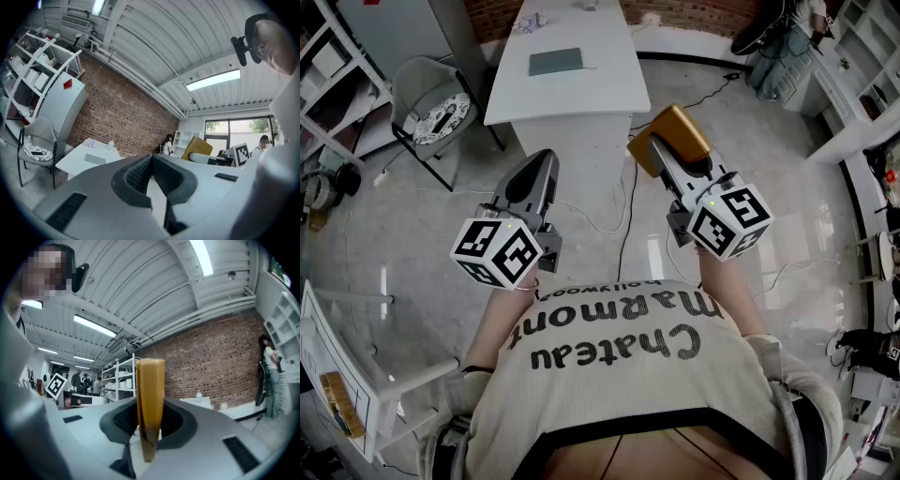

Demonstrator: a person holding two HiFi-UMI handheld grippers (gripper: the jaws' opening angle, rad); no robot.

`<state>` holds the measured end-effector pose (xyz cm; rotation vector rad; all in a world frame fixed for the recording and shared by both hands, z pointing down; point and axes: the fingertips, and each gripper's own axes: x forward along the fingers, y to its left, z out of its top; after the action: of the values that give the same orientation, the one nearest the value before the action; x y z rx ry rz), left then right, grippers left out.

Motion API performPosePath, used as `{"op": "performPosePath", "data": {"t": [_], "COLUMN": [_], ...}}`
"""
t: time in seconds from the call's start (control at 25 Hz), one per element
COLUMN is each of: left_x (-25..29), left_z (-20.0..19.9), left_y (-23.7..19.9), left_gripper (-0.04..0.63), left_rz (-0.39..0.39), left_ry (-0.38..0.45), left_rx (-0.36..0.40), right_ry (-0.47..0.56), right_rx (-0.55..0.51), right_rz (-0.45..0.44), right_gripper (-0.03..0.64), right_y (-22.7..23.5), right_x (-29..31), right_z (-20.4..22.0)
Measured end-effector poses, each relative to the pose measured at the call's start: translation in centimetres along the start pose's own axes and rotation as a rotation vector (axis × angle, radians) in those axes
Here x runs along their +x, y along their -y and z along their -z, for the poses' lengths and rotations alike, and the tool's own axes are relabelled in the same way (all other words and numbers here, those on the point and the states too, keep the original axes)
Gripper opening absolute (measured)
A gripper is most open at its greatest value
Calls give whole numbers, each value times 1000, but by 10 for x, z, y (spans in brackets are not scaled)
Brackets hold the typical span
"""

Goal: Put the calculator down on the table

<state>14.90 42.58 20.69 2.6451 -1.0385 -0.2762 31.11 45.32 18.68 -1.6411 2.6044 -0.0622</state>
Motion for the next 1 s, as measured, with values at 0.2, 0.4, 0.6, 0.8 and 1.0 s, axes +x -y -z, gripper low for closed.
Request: {"op": "performPosePath", "data": {"t": [0.2, 0.4, 0.6, 0.8, 1.0], "left_x": [-12, -24, -30, -23, 5], "left_z": [3, 12, 27, 31, 11], "left_y": [-24, -54, -85, -119, -154], "left_gripper": [2, 2, 2, 2, 2], "left_rz": [-12, -55, -117, -189, -260], "left_ry": [-7, -17, -36, -31, 18], "left_rx": [1, -26, -61, -82, -59], "right_ry": [-21, -67, -128, -155, -147], "right_rx": [-8, 7, 23, 26, 38], "right_rz": [3, -30, -79, -158, -241], "right_gripper": [94, 94, 94, 94, 94], "right_y": [-15, -31, -39, -37, -15], "right_x": [17, 44, 78, 120, 181], "right_z": [14, 37, 61, 77, 77]}}
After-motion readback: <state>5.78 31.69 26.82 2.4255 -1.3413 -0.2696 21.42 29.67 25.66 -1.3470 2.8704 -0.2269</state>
